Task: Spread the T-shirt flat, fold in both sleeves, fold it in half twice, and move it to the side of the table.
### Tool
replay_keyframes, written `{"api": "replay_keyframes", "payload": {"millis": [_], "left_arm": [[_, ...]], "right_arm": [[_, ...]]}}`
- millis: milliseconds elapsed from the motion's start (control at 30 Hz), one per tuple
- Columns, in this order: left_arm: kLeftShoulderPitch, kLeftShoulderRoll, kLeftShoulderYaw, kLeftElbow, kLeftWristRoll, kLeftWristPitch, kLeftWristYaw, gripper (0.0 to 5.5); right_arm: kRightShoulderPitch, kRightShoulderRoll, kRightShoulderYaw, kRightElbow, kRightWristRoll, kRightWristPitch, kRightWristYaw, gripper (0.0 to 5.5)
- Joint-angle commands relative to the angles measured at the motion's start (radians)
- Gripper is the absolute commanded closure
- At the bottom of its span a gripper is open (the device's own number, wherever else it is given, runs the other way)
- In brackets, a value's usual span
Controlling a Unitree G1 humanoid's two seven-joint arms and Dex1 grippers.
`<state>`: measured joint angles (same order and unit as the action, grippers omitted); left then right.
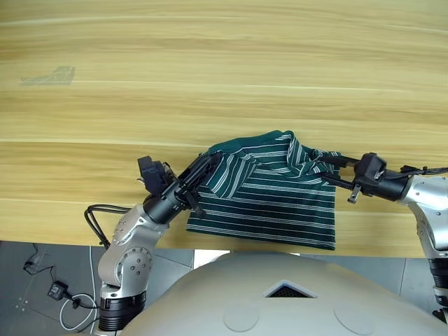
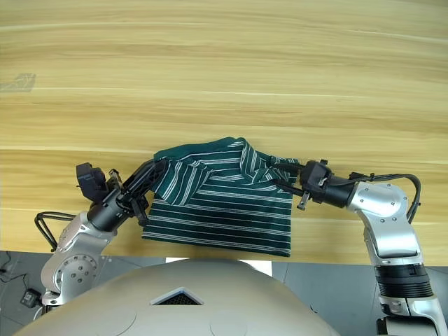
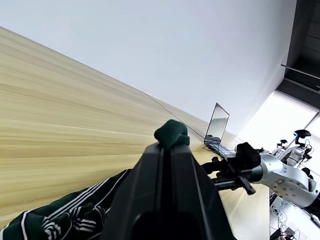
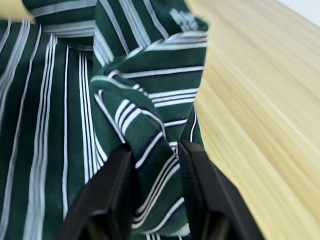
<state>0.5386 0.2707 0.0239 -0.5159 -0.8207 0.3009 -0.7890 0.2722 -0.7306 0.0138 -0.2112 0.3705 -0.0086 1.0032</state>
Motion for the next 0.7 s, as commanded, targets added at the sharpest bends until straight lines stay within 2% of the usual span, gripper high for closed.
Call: {"api": "replay_keyframes", "payload": {"millis": [33,100,167,233,400,533,700], "left_arm": [[0.003,0.002,0.013,-0.024,-0.041,0.008,0.008,5.5],[0.006,0.005,0.006,-0.027,-0.03,0.001,0.007,5.5],[0.011,0.011,-0.002,-0.036,-0.015,-0.014,-0.009,5.5],[0.019,0.02,-0.014,-0.054,0.004,-0.033,-0.033,5.5],[0.051,0.024,-0.064,-0.08,0.058,-0.083,-0.056,5.5],[0.059,0.031,-0.094,-0.089,0.093,-0.122,-0.068,5.5],[0.065,0.034,-0.113,-0.089,0.114,-0.154,-0.063,5.5]], "right_arm": [[-0.026,0.027,-0.11,-0.078,0.312,0.164,0.047,3.75],[-0.034,0.032,-0.152,-0.104,0.422,0.232,0.048,3.75],[-0.062,0.055,-0.161,-0.119,0.424,0.262,-0.019,3.75],[-0.09,0.092,-0.123,-0.159,0.375,0.29,-0.122,3.75],[-0.119,0.12,-0.033,-0.266,0.346,0.381,-0.222,3.75],[-0.181,0.177,0.029,-0.278,0.334,0.553,-0.413,3.75],[-0.192,0.185,0.059,-0.301,0.324,0.656,-0.486,3.75]]}}
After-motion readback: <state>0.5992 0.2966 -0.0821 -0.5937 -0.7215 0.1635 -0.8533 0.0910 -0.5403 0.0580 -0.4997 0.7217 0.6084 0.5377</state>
